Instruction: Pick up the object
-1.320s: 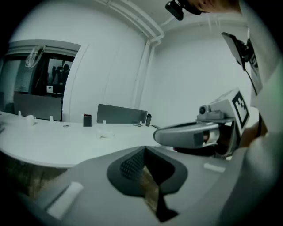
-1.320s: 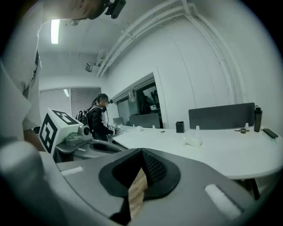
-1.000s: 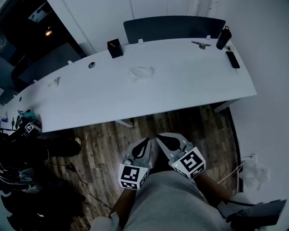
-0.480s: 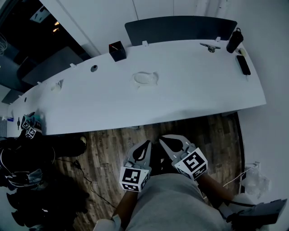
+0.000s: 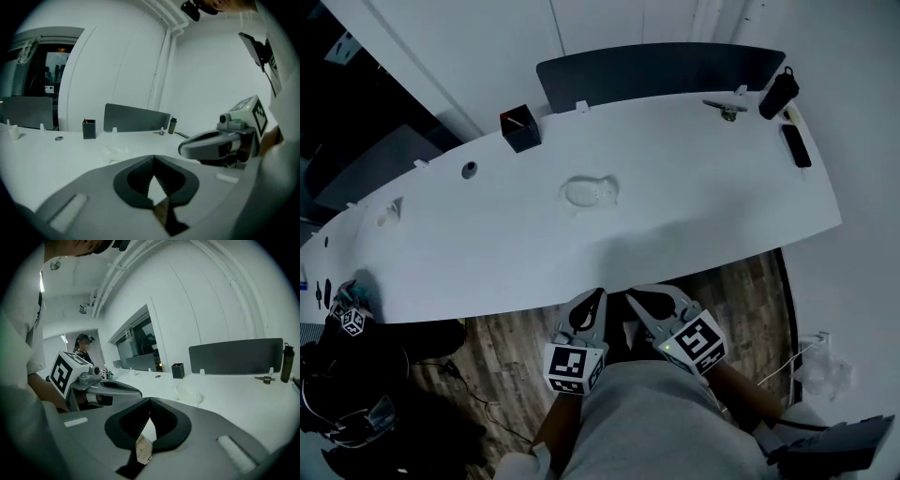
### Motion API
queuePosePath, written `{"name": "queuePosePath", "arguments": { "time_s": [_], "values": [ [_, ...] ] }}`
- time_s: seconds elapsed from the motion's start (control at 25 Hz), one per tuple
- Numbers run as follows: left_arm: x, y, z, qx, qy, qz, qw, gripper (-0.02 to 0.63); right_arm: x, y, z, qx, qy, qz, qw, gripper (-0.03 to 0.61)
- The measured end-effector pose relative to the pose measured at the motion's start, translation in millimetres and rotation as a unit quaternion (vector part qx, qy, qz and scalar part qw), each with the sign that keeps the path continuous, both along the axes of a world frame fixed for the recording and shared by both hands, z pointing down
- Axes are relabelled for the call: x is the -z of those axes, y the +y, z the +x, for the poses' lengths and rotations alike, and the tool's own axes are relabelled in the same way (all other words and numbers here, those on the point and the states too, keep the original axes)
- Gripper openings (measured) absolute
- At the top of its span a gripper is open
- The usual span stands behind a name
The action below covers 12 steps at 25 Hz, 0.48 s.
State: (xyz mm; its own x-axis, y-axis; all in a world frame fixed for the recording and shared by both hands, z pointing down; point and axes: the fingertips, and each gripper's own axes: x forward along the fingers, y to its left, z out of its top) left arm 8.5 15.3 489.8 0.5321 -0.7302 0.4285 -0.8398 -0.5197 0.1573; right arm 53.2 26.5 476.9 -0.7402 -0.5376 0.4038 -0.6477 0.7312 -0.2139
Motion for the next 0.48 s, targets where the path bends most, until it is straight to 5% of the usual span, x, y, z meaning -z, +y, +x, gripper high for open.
{"name": "queuePosePath", "arguments": {
  "time_s": [0.48],
  "values": [
    [-9,-105,-61,-0.054,-0.020,-0.012,0.9983,0.002,-11,-113,-41,-0.054,0.071,-0.026,0.996,0.002]
  ]
}}
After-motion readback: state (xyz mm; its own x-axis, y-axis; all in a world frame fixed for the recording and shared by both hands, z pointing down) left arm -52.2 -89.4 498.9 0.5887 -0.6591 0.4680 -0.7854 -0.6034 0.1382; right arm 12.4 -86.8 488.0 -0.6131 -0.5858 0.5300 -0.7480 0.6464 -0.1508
